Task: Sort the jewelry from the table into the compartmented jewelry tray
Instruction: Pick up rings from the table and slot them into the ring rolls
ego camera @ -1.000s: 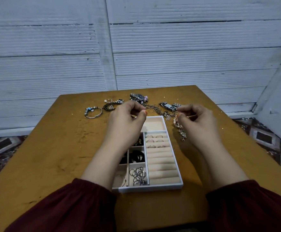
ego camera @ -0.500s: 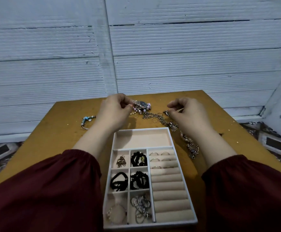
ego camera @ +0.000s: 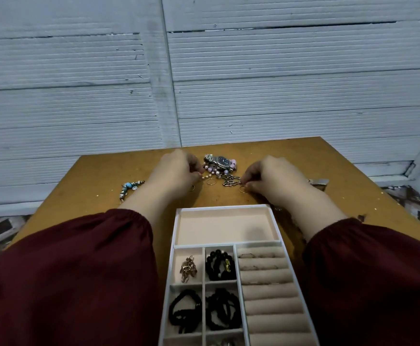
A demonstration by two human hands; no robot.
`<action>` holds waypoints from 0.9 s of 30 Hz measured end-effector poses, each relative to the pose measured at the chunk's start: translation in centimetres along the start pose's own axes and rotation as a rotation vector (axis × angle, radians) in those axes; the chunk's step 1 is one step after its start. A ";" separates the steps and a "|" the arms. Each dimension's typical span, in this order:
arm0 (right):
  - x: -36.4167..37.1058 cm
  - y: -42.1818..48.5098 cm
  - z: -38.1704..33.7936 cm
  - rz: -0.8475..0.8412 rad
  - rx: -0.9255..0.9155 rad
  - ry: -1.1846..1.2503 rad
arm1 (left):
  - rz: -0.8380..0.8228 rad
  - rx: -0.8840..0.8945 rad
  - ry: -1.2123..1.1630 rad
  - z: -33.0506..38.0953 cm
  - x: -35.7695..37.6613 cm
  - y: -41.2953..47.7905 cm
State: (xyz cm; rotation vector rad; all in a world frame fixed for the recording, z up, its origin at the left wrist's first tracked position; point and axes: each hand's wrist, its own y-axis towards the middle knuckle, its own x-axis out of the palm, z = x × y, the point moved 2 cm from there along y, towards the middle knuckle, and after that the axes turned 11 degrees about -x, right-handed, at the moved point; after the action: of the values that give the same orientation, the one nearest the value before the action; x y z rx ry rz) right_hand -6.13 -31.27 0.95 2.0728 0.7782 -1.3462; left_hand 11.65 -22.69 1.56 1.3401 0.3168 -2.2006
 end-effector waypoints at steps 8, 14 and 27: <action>0.6 0.6 -0.3 0.004 -0.013 -0.043 | -0.092 0.056 0.109 0.1 1.7 1.1; 0.6 0.7 -0.5 0.002 0.001 -0.109 | -0.039 0.074 0.190 0.7 2.6 1.2; 1.7 1.5 -0.2 -0.034 0.070 -0.118 | -0.102 0.011 0.242 1.5 3.1 2.2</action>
State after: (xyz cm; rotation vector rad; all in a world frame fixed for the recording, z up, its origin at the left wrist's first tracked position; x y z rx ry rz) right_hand -4.41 -31.85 -0.41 2.0199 0.7288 -1.5194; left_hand 10.62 -26.18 -0.32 1.6325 0.4725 -2.1257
